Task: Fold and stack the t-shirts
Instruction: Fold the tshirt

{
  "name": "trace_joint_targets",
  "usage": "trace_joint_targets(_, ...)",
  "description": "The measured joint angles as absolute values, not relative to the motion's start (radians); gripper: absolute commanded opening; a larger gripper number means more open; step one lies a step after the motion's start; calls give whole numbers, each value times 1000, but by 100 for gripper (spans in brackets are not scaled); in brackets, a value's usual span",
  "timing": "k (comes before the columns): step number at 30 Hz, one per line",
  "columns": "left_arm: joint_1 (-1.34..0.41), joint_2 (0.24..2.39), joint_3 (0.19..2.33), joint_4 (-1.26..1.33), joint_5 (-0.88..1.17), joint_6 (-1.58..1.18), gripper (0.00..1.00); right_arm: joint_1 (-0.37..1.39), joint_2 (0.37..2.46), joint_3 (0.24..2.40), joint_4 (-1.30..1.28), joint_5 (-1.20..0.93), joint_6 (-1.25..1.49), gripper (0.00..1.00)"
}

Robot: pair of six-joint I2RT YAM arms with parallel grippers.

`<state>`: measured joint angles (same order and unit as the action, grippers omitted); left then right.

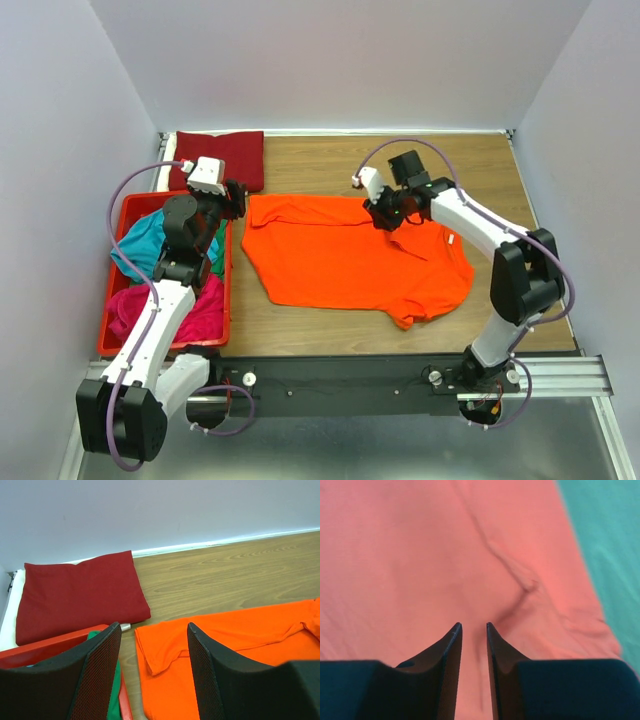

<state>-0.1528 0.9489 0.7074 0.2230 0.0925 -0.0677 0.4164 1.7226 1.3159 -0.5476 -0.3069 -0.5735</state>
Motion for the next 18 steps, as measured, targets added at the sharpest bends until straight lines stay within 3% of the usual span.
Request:
trace_joint_targets(8, -153, 950, 707, 223, 93, -68, 63, 441, 1860, 1316, -590, -278, -534, 32)
trace_joint_targets(12, -153, 950, 707, 223, 93, -68, 63, 439, 1864, 1320, -595, -208, -501, 41)
trace_joint_targets(18, -153, 950, 707, 223, 93, -68, 63, 439, 1879, 1325, -593, -123, -477, 43)
